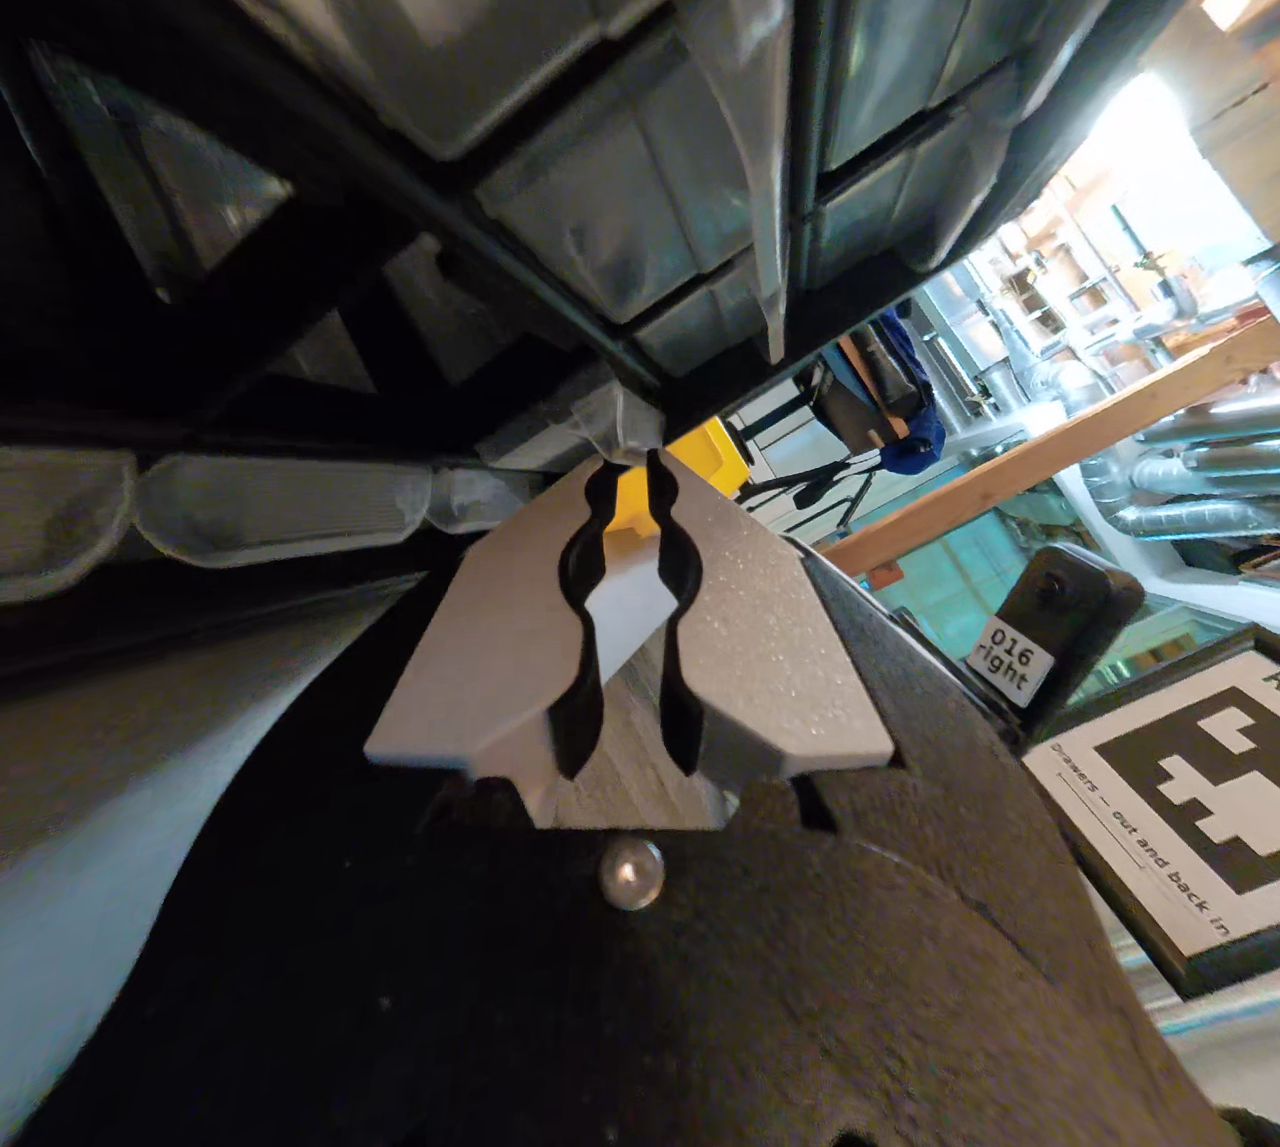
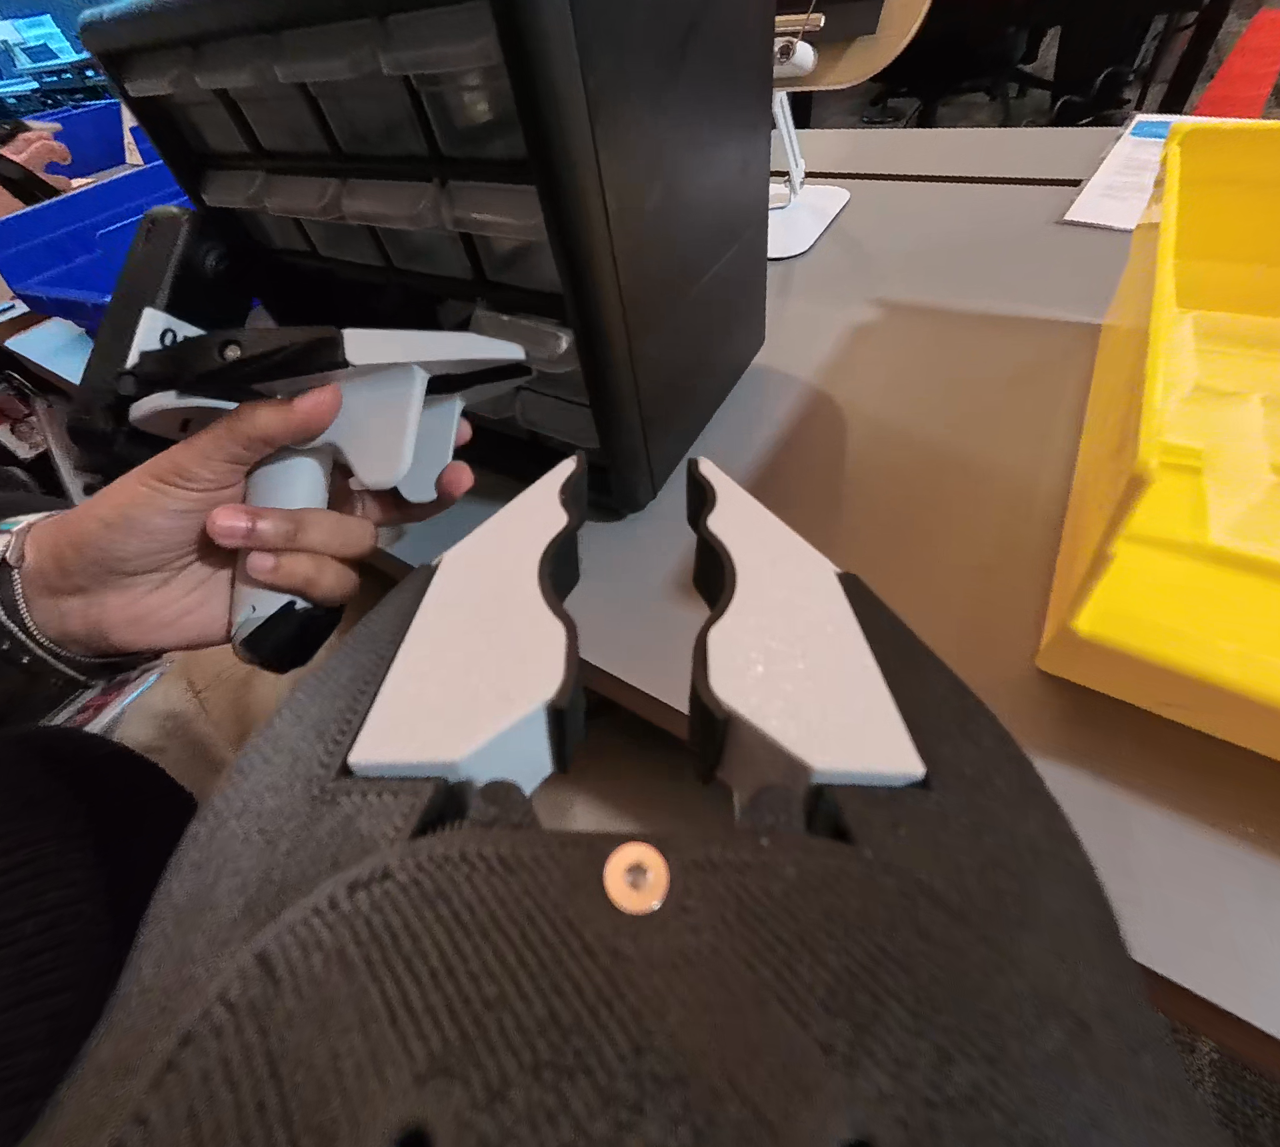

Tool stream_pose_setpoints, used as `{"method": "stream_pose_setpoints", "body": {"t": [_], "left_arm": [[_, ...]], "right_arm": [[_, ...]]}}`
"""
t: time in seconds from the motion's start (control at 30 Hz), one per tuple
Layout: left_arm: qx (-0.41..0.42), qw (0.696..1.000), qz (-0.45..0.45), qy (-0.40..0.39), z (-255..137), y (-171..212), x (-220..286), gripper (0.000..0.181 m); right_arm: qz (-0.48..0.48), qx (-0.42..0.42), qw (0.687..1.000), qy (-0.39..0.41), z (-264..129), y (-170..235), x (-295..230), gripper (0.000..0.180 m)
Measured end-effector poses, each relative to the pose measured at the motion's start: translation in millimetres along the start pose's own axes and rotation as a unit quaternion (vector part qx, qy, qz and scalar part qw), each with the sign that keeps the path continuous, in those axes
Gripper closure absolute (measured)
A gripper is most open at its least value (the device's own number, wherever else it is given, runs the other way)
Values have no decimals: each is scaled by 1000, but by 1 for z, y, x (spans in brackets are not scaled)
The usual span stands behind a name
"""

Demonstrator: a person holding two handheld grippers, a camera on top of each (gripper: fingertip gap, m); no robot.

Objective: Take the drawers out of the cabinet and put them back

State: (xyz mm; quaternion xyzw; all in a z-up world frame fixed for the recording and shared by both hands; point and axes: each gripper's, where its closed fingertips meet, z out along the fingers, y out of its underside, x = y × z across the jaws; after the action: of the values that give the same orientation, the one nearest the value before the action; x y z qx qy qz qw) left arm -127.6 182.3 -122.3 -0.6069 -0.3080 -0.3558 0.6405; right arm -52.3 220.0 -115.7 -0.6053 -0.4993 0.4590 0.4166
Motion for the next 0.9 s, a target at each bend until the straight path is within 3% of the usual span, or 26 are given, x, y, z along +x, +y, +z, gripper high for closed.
{"method": "stream_pose_setpoints", "body": {"t": [0.03, 0.2, 0.33, 0.43, 0.6, 0.73, 0.9], "left_arm": [[-1, 1000, -2, 7, -3, 4, 3, 176], [-35, 999, 22, 19, -22, 30, 19, 178], [-78, 995, -22, 50, -40, 40, 37, 150], [-95, 994, -5, 54, -57, 35, 43, 141], [-69, 983, 168, 11, -85, 9, 25, 135], [-39, 971, 235, 3, -94, -15, 23, 134], [-29, 965, 261, -6, -95, -22, 16, 135]], "right_arm": [[-5, -1, 1000, -2, 0, -1, -3, 151], [-79, -18, 996, -28, 6, -6, -30, 146], [-216, -54, 974, -30, 14, -9, -53, 145], [-347, -79, 934, -10, 26, -12, -62, 144], [-517, -162, 841, -3, 55, 2, -70, 146], [-575, -246, 780, 18, 69, 17, -59, 155], [-548, -285, 786, -23, 57, 22, -68, 161]]}}
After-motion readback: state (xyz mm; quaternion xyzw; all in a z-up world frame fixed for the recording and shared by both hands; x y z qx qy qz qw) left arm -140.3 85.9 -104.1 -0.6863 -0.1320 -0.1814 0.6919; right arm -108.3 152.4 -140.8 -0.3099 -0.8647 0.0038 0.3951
